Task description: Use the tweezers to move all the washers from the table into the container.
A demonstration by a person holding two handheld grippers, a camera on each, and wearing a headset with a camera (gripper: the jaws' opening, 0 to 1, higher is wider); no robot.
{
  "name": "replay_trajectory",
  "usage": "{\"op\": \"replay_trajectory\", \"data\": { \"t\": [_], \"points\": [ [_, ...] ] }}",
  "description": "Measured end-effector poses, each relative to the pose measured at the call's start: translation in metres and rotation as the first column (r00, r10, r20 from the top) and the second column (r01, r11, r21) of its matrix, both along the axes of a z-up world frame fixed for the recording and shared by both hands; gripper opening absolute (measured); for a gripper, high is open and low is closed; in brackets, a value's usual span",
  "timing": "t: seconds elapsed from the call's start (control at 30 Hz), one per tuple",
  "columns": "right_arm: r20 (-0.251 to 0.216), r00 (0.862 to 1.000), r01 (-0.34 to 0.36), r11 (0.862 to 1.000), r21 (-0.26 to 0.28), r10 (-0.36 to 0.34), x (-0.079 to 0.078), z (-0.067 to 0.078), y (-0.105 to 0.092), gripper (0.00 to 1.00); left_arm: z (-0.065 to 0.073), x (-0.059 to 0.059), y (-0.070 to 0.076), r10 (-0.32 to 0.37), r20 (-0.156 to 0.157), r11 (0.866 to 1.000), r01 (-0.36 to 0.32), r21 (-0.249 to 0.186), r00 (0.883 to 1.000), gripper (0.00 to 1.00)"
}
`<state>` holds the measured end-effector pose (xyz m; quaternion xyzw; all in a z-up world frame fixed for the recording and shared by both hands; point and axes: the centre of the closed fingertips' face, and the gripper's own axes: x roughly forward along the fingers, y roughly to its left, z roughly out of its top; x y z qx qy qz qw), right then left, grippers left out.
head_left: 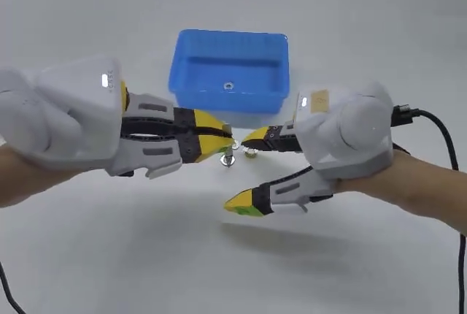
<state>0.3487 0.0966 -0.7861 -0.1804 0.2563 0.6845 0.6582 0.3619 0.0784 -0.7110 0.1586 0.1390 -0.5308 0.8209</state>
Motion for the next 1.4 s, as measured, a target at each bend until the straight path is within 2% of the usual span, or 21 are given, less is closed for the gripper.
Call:
{"op": "replay_trajectory", "data": {
  "t": [0.2,0.43,0.53,0.57,0.67,0.83,0.93,1.03,1.23,1.4],
  "points": [
    [0.033,0.999,-0.010,1.000,0.027,0.009,0.007,0.005,0.007,0.30,0.000,0.001,-0.004,-0.004,0.001,1.000,0.004,-0.003,1.000,0.06],
    [0.047,0.999,-0.019,1.000,0.020,0.019,0.011,-0.001,0.011,0.20,0.000,0.002,-0.004,-0.003,-0.004,1.000,0.003,-0.009,1.000,0.06],
    [0.085,0.996,-0.041,0.999,0.025,0.039,0.013,0.000,0.013,0.14,0.000,0.001,-0.005,-0.008,-0.006,1.000,0.008,-0.009,1.000,0.06],
    [0.095,0.993,-0.069,0.997,0.026,0.066,0.011,0.000,0.015,0.13,-0.001,0.001,-0.005,-0.008,-0.006,1.000,0.008,-0.009,1.000,0.06],
    [0.108,0.992,-0.070,0.997,0.020,0.067,0.011,0.000,0.015,0.12,-0.001,0.002,-0.004,-0.005,-0.006,1.000,0.005,-0.009,1.000,0.06],
    [0.101,0.993,-0.070,0.997,0.023,0.068,0.012,0.000,0.015,0.11,-0.001,0.001,-0.003,-0.006,-0.007,1.000,0.006,-0.006,1.000,0.06],
    [0.082,0.995,-0.061,0.998,0.029,0.059,0.013,0.000,0.016,0.11,-0.001,0.002,-0.002,-0.003,-0.006,1.000,0.003,-0.004,1.000,0.06],
    [0.088,0.993,-0.078,0.996,0.046,0.073,0.011,0.003,0.016,0.12,-0.002,0.001,-0.001,-0.006,-0.009,1.000,0.006,-0.003,1.000,0.06],
    [0.064,0.996,-0.072,0.995,0.066,0.068,0.011,0.006,0.018,0.12,-0.003,0.002,0.002,0.002,-0.011,1.000,-0.002,0.003,1.000,0.06],
    [0.077,0.994,-0.081,0.995,0.060,0.076,0.011,0.006,0.019,0.10,-0.003,0.004,0.002,0.008,-0.010,1.000,-0.007,0.006,1.000,0.06]
  ]
}}
